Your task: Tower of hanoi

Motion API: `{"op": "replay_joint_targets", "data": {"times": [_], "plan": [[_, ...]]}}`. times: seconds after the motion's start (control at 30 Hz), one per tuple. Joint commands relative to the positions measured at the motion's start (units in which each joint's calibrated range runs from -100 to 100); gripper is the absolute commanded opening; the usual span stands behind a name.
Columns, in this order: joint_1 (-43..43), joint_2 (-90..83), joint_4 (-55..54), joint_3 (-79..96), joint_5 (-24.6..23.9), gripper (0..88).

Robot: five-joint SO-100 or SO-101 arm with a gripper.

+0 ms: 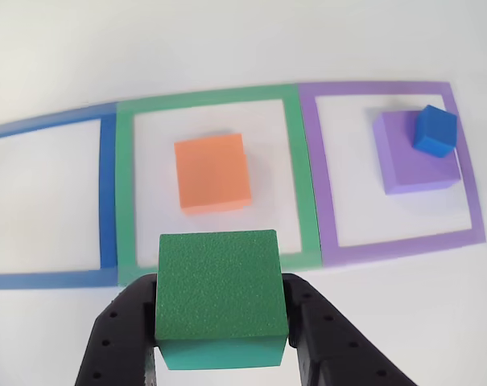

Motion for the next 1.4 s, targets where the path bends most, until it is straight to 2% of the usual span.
{"op": "replay_joint_targets", "data": {"times": [0.0,0.17,0.33,0.47,0.9,1.37], "plan": [[1.87,-2.85,-23.14,17.41,0.39,6.0],[1.87,1.79,-50.02,32.86,0.39,6.1],[1.34,11.89,-69.85,39.49,0.39,6.1],[0.2,20.22,-80.29,40.22,0.39,6.0],[-2.85,38.89,-100.28,38.03,0.39,6.1],[-2.17,51.63,-106.75,31.49,0.39,6.1]]}}
